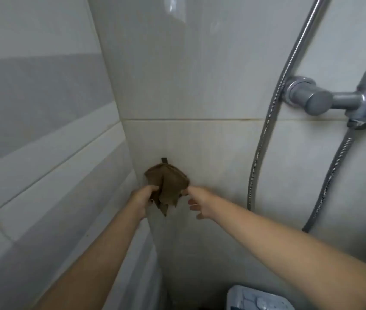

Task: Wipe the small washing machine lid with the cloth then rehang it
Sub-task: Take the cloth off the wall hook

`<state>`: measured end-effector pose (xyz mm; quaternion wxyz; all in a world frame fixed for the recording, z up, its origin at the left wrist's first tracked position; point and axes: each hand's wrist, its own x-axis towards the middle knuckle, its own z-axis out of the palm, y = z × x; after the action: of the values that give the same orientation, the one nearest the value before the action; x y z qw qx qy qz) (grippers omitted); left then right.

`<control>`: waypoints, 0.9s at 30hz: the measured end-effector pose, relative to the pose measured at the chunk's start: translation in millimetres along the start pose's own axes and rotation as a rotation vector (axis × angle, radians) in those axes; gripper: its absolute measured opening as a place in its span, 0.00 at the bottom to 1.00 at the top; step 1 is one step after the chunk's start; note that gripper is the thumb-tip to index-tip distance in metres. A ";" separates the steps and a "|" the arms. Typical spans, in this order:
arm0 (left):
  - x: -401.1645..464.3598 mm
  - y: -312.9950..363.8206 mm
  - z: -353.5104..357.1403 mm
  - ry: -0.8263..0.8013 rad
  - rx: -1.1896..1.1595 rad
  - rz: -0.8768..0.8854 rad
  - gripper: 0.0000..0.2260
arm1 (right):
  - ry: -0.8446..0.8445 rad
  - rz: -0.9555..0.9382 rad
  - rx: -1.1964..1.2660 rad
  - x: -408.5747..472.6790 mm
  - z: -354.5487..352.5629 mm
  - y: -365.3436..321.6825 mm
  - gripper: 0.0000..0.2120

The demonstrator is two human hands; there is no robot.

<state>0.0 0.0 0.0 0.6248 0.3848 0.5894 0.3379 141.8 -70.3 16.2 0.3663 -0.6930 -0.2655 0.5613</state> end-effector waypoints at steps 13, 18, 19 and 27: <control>5.4 -8.3 -11.9 0.082 0.021 0.259 0.07 | 0.109 -0.181 0.405 18.4 27.3 -5.0 0.19; -7.5 3.2 -11.2 0.136 0.025 0.339 0.06 | 0.100 -0.231 0.445 16.8 9.6 -9.8 0.21; -12.7 6.5 -8.7 0.137 0.023 0.350 0.07 | 0.097 -0.263 0.422 27.0 3.5 -9.0 0.24; -58.9 8.5 32.2 0.006 0.075 0.357 0.11 | 0.152 -0.435 0.324 -55.1 -55.1 -17.1 0.04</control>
<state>27.8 -50.2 35.8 0.5386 0.5052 0.5257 0.4223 183.5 -114.7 67.8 0.6028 -0.5923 -0.2867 0.4512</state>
